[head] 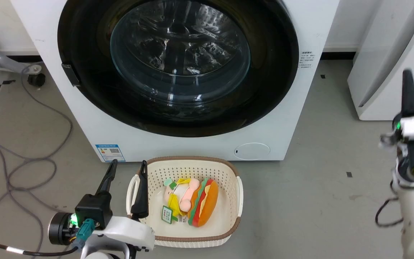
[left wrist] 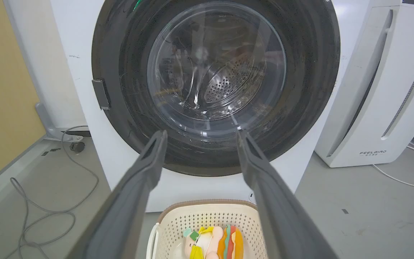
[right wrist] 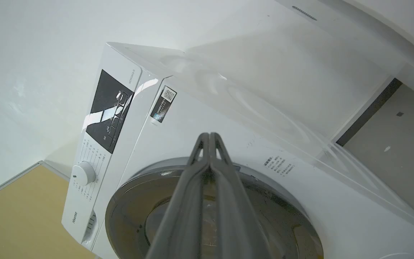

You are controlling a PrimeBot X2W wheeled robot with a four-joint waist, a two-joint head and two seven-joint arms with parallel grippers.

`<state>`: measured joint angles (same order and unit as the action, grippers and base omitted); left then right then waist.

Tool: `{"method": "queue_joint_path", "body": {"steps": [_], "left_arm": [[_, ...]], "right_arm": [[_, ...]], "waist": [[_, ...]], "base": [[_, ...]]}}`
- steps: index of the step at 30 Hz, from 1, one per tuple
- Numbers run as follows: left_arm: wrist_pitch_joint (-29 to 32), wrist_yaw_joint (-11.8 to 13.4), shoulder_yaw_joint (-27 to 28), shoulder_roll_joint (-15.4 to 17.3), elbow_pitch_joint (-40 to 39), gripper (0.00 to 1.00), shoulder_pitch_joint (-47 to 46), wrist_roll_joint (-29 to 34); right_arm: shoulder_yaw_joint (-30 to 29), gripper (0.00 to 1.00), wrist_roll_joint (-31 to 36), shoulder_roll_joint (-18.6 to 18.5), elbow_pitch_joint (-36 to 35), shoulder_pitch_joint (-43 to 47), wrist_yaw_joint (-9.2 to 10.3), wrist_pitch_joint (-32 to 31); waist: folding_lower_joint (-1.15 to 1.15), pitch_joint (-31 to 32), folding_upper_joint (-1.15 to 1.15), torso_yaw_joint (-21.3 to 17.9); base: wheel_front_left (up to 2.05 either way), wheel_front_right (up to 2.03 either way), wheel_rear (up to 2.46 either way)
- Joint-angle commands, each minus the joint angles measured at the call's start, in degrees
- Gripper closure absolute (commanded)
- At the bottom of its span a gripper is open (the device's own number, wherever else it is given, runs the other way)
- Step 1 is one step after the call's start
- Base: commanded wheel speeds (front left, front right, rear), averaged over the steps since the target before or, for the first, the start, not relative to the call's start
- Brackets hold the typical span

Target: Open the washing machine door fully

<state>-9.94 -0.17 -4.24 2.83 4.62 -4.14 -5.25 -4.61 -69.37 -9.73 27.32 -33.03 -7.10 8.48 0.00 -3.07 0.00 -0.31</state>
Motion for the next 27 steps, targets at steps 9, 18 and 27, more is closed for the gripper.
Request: {"method": "queue_joint_path", "body": {"steps": [9,18,27], "left_arm": [[-1.54,-0.85,-0.07,0.04,-0.62,0.0,-2.32,-0.36],[-2.62,-1.27,-0.34,0.05,-1.15,0.0,-4.04,-0.57],[-3.82,-1.7,-1.04,0.05,-1.38,0.0,-6.62,-1.23]], "right_arm": [[3.87,1.0,-6.33,-5.54,10.76,-15.76,-0.3,-2.86],[12.23,1.0,-7.59,-9.11,23.23,-30.98,-0.33,-11.34],[23.11,1.0,-6.47,-8.93,35.53,-45.34,-0.36,-23.72]], "waist": [[0.0,-2.46,0.0,0.8],[0.0,-5.41,0.0,1.51],[0.0,-9.19,0.0,2.37]], "base": [[0.0,0.0,0.0],[0.0,0.0,0.0],[0.0,0.0,0.0]]}}
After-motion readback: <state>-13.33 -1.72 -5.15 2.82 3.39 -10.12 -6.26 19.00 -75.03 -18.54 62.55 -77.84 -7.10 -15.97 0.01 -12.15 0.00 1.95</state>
